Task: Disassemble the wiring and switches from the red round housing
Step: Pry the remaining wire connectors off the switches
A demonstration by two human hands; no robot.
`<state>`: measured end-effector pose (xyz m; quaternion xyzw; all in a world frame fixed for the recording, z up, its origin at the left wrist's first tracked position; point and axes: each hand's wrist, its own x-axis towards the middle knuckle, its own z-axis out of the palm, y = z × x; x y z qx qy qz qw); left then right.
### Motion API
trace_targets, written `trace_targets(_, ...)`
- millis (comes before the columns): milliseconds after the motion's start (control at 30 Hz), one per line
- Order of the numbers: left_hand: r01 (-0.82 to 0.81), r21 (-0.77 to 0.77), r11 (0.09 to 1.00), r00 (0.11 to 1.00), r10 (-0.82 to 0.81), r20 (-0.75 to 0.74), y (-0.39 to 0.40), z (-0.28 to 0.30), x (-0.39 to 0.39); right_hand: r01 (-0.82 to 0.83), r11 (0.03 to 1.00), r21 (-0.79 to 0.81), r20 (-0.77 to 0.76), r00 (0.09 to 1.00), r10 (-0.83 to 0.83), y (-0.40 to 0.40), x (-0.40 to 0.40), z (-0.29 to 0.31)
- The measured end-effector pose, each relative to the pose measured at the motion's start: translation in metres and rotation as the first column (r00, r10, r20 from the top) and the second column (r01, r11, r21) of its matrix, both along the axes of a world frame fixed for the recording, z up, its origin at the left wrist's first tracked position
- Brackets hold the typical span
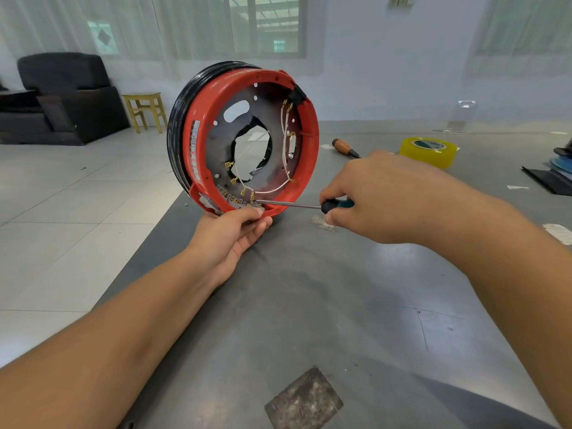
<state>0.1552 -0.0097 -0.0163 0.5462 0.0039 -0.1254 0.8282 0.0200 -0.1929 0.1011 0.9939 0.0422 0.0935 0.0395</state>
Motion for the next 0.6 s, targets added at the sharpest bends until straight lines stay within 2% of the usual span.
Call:
trace_targets(333,0.002,-0.036,0.999,1.000,-0.003,-0.020,0.001,0.000,0.000,0.045,0.995,0.091,-0.170,0.985,-0.029,0.008,0.008,-0.012)
trace_targets(600,0.018,-0.039,0.999,1.000,-0.018,-0.021,0.002,0.001,0.000,0.077,0.980,0.185,-0.236,0.971,-0.032,-0.006,0.005,-0.002)
